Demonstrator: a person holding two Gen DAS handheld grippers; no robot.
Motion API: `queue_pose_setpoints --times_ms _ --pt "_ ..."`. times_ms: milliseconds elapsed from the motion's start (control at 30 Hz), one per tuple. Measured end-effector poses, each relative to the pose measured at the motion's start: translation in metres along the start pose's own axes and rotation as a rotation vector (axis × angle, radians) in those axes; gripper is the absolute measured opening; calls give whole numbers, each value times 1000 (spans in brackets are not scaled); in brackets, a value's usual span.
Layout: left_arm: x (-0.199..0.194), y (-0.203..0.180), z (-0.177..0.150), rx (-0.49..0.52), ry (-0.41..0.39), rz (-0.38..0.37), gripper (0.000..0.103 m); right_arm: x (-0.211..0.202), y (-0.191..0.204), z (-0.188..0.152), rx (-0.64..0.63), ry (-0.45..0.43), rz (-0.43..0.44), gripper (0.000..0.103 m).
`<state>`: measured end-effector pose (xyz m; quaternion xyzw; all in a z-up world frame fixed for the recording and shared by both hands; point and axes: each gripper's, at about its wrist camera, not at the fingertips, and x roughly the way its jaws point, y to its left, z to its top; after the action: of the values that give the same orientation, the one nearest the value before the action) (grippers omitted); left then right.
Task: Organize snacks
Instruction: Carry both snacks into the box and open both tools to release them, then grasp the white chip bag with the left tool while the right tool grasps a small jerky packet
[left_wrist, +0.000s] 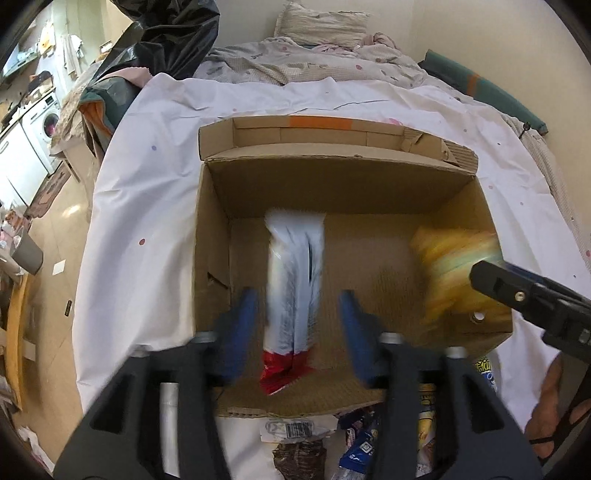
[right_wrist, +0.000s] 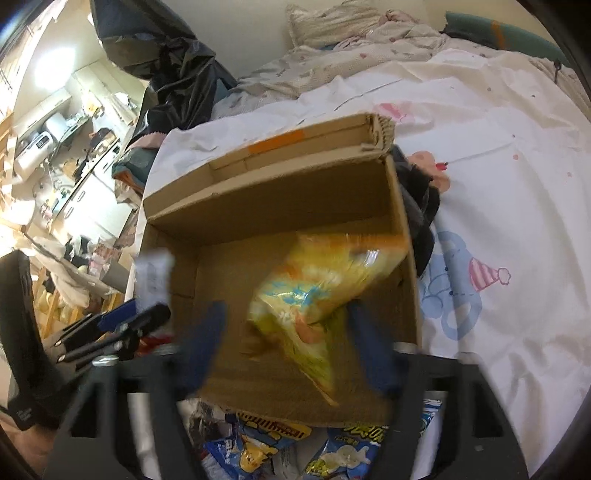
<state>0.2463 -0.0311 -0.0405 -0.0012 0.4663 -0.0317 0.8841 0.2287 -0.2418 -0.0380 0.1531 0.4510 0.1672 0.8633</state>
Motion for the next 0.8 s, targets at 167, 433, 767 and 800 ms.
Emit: queue_pose_setpoints --times_ms 167,433,767,800 --pt "-11 0 3 -13 -49 1 93 -4 4 1 -35 -19 2 94" --pt "-17 1 -1 -3 -85 8 93 -5 8 4 -42 -18 8 94" --pt "-51 16 -14 -32 -139 6 93 -34 18 -11 -28 -54 11 94" --pt "-56 20 -16 -44 -148 10 93 -37 18 -13 -24 -55 13 94"
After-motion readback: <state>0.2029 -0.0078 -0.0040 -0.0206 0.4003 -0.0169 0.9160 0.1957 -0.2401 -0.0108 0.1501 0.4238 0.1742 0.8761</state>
